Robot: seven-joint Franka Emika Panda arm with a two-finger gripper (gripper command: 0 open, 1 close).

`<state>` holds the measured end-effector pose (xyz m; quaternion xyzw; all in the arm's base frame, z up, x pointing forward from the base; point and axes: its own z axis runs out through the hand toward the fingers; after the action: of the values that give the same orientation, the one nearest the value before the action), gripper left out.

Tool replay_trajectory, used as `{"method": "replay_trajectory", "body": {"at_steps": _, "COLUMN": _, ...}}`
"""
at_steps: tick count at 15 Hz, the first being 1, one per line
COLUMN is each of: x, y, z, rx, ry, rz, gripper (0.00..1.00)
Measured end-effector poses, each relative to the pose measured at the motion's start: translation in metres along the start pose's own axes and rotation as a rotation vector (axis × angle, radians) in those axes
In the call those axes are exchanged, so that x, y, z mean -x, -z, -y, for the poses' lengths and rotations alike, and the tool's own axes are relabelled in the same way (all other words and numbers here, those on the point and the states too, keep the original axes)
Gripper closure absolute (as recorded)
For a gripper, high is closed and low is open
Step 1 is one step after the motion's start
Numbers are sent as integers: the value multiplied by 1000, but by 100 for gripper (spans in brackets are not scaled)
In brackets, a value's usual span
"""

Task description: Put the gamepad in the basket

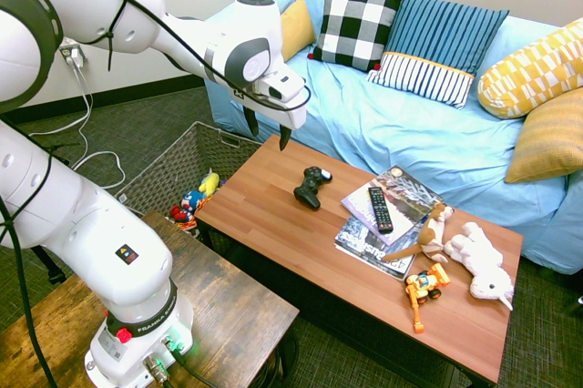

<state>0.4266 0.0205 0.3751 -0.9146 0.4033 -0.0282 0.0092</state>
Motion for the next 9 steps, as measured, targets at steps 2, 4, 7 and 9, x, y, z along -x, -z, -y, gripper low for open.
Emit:
{"method": "replay_trajectory", "body": {"at_steps": 2, "x": 0, "y": -1, "z": 1, "rx": 3, "ry": 2, "rz": 1, "gripper": 0}}
{"method": "replay_trajectory", "body": {"at_steps": 4, "x": -2, "y": -3, "z": 2, "rx": 1, "ry": 13, "rz": -17, "gripper": 0}}
{"method": "replay_trajectory", "body": {"at_steps": 7, "x": -16, "y": -15, "z": 4, "rx": -2, "ry": 32, "rz": -80, "gripper": 0}}
{"method": "replay_trajectory", "body": {"at_steps": 9, "x": -30, "y": -30, "z": 8, "rx": -17, "ry": 38, "rz": -116, "gripper": 0}}
